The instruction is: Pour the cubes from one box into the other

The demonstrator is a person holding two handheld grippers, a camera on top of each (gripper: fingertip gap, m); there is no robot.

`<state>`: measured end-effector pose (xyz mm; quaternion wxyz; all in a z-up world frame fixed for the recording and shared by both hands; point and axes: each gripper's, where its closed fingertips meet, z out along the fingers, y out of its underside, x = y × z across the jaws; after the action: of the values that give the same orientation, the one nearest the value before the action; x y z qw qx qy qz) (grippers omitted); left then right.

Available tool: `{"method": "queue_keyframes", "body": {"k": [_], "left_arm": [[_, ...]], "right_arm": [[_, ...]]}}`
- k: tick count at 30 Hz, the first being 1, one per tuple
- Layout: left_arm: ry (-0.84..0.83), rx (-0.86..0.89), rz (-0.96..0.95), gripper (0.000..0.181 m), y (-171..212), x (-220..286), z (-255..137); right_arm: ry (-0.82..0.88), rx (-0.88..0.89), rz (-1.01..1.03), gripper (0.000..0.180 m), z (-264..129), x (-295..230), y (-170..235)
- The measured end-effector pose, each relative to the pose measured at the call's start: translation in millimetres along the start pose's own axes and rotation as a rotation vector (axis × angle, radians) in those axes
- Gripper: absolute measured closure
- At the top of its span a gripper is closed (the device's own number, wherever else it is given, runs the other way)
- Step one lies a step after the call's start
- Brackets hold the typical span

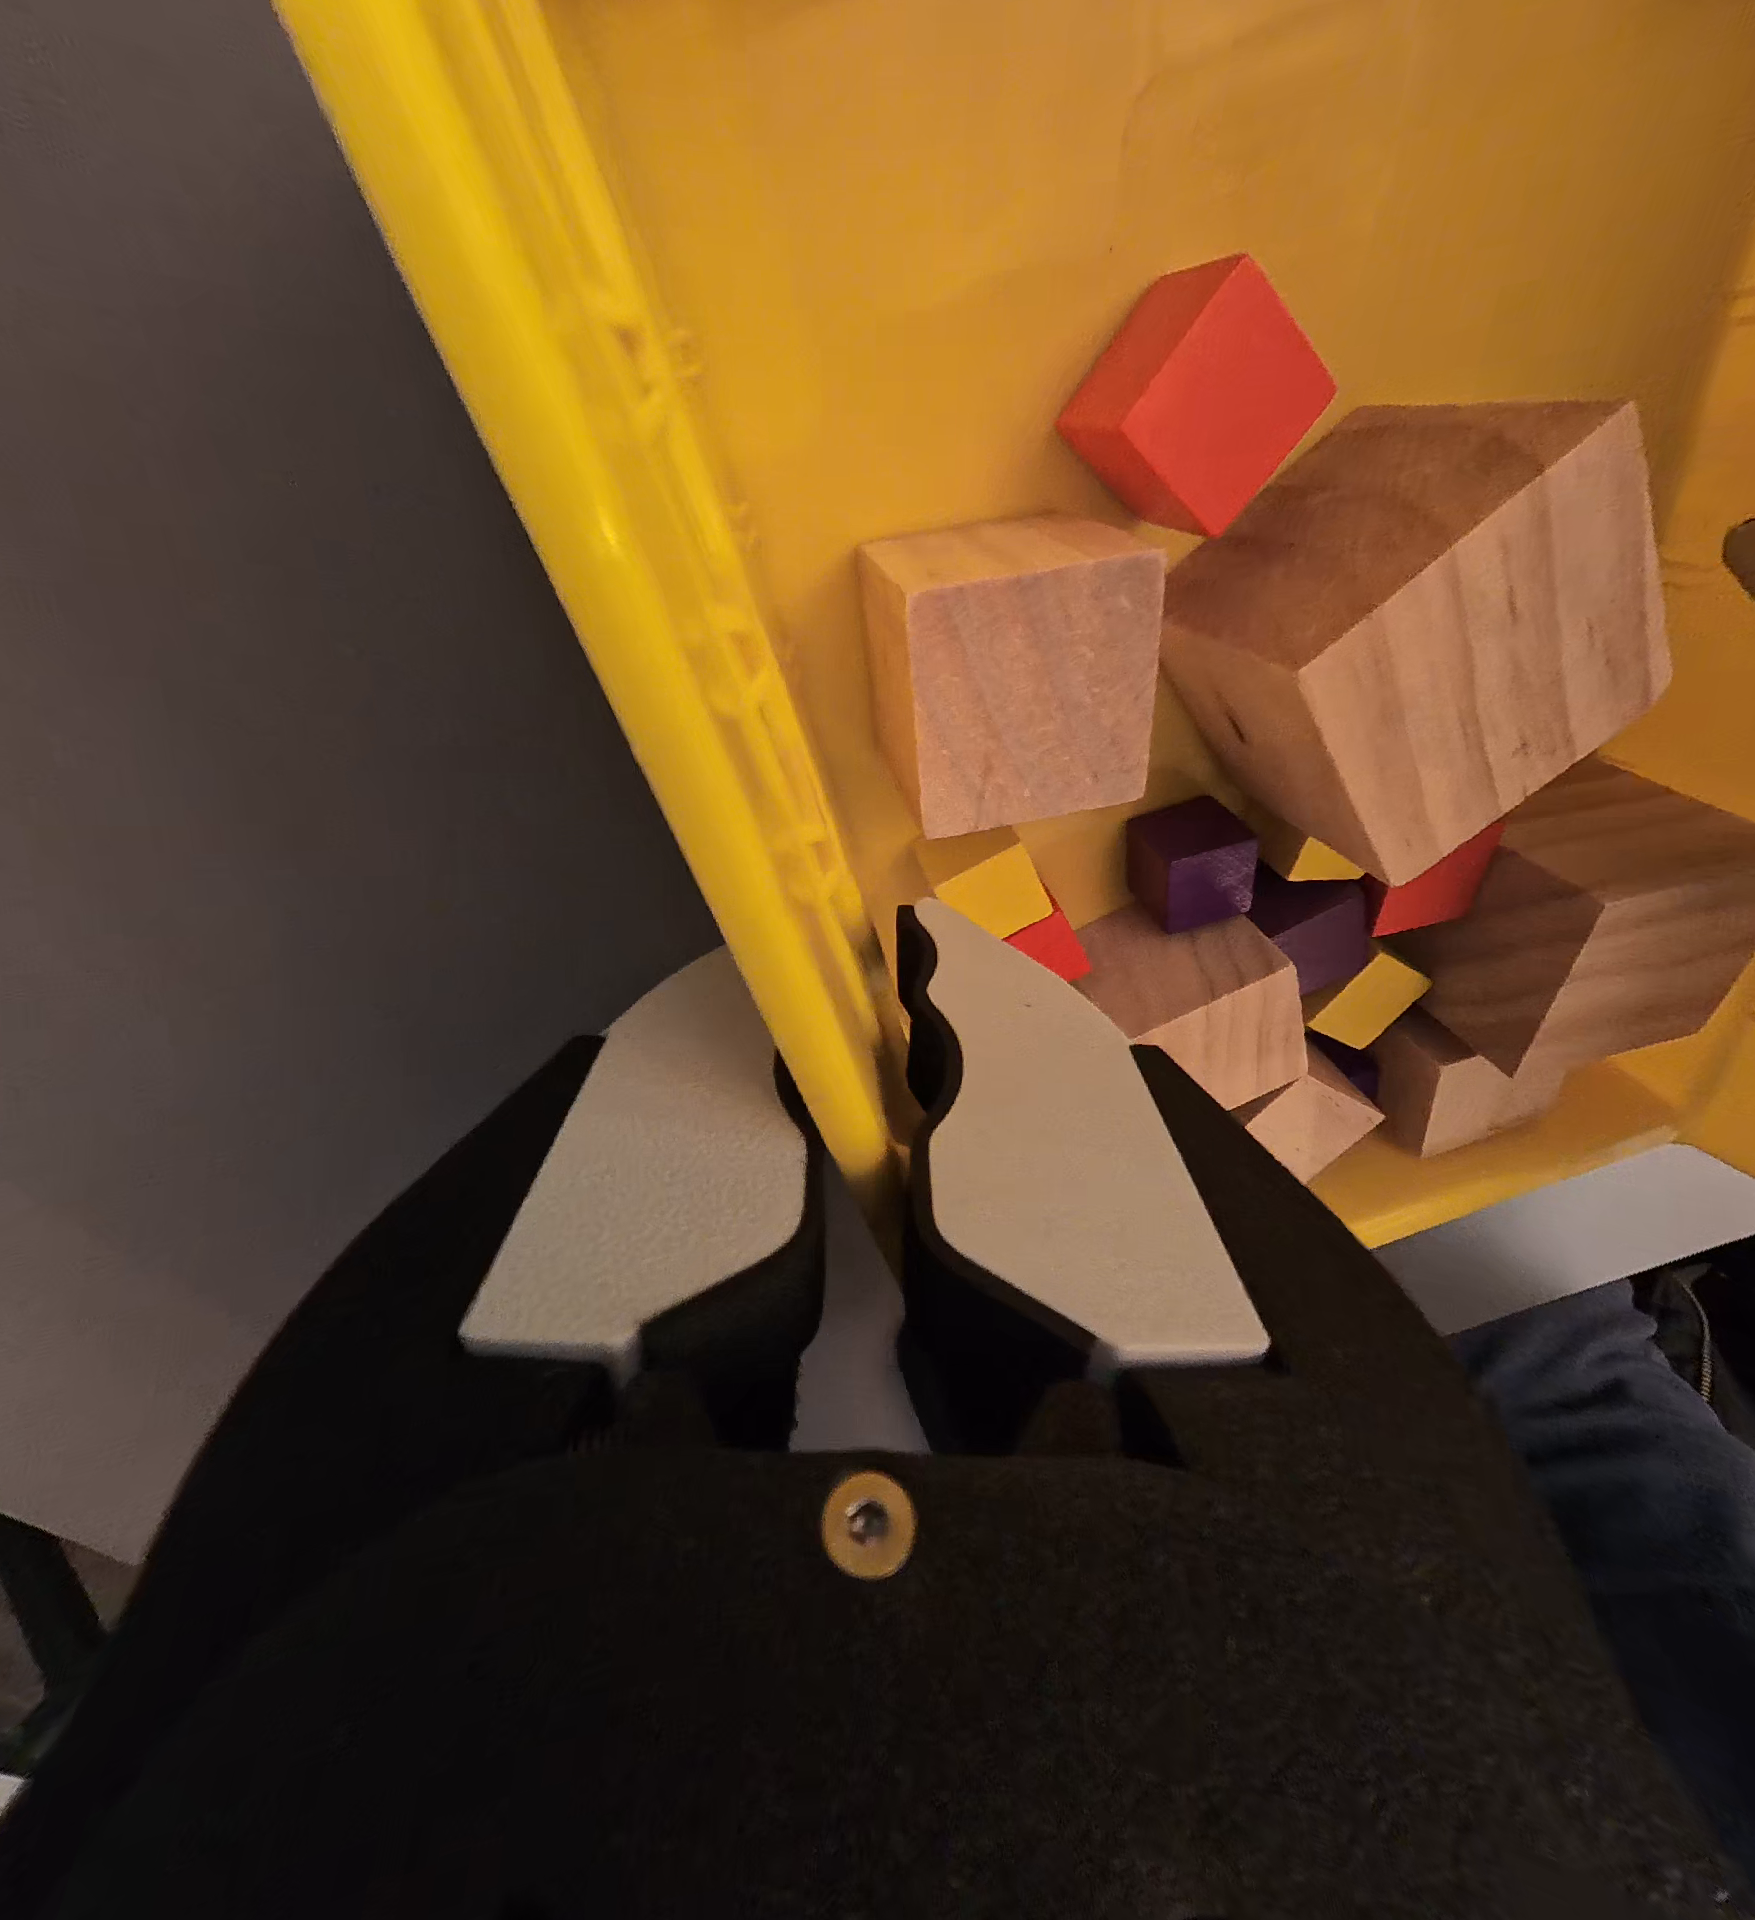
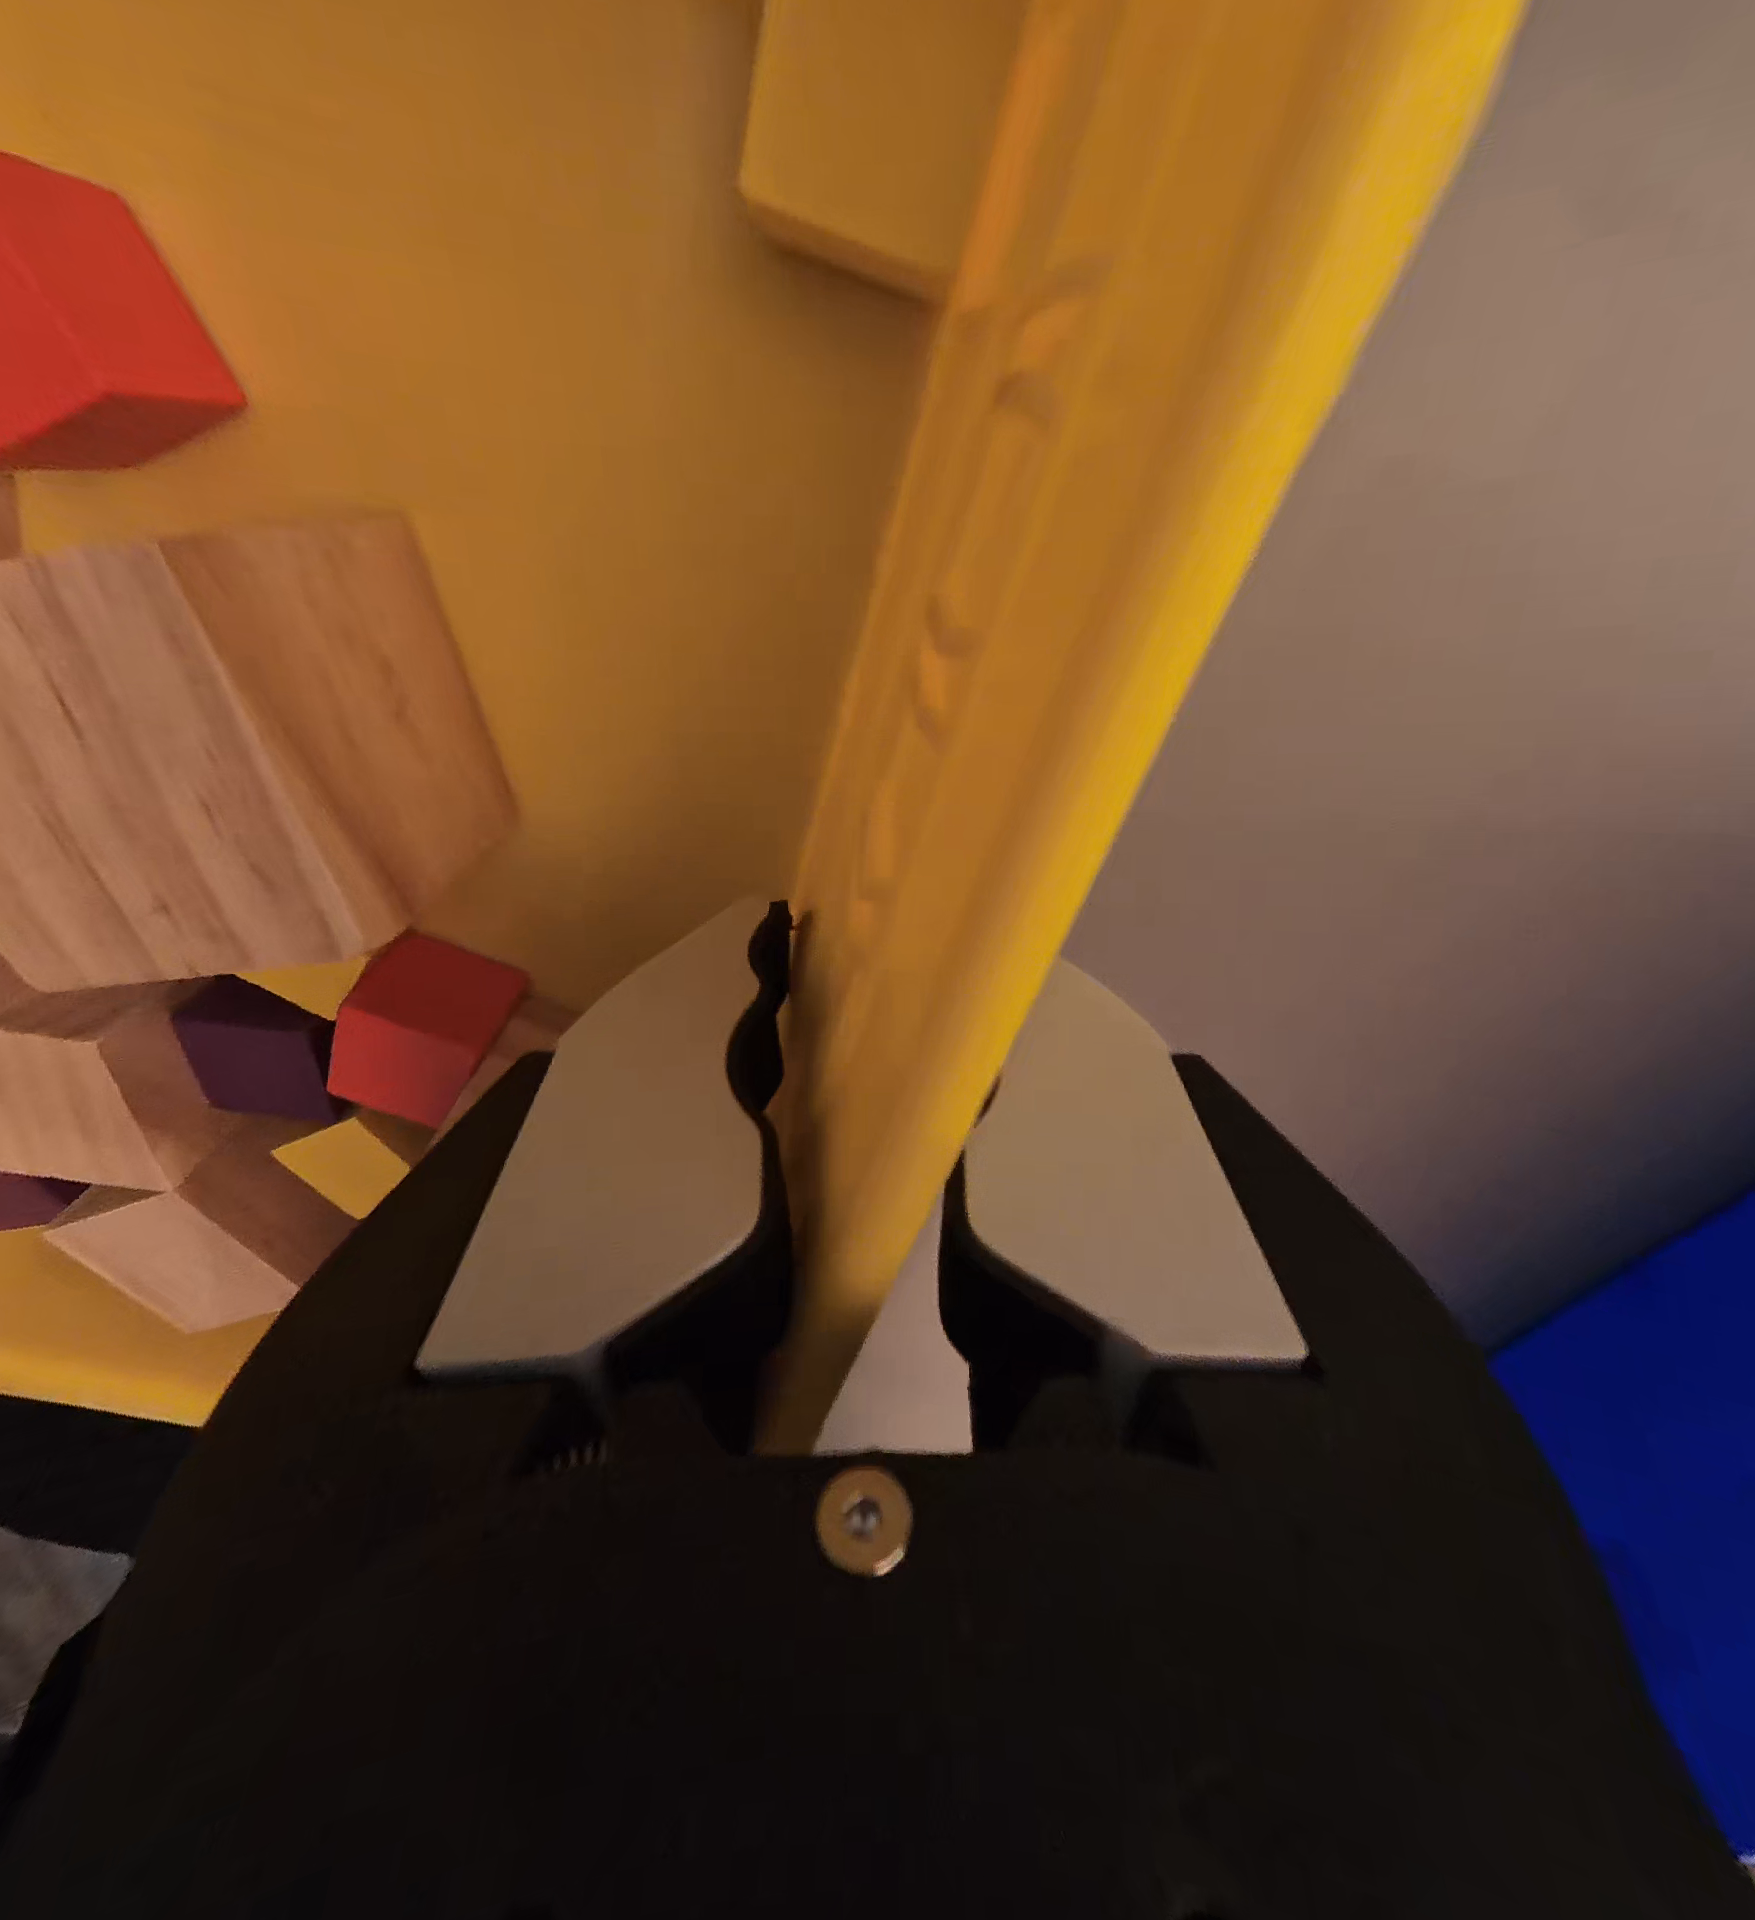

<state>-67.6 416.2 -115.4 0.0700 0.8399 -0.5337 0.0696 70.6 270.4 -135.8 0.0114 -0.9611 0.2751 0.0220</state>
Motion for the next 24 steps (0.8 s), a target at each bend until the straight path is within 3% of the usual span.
{"method": "queue_keyframes", "body": {"k": [6, 9, 14, 20, 24], "left_arm": [[0.047, -0.001, -0.035, 0.168, 0, 3, 0], [0.083, -0.006, -0.078, 0.167, 1, 4, 1], [-0.075, -0.046, -0.001, 0.173, 4, 0, 0], [-0.066, -0.089, -0.017, 0.173, 10, 21, -7], [-0.117, -0.076, 0.001, 0.173, -1, 51, -36]], "right_arm": [[0.012, 0.018, -0.011, 0.151, 0, 0, -2], [-0.076, -0.006, -0.02, 0.173, -1, -12, 1], [-0.109, -0.016, -0.008, 0.174, -1, -13, 3], [-0.162, -0.038, -0.015, 0.175, -7, -2, 15], [-0.19, -0.006, -0.004, 0.175, -33, 20, 20]]}}
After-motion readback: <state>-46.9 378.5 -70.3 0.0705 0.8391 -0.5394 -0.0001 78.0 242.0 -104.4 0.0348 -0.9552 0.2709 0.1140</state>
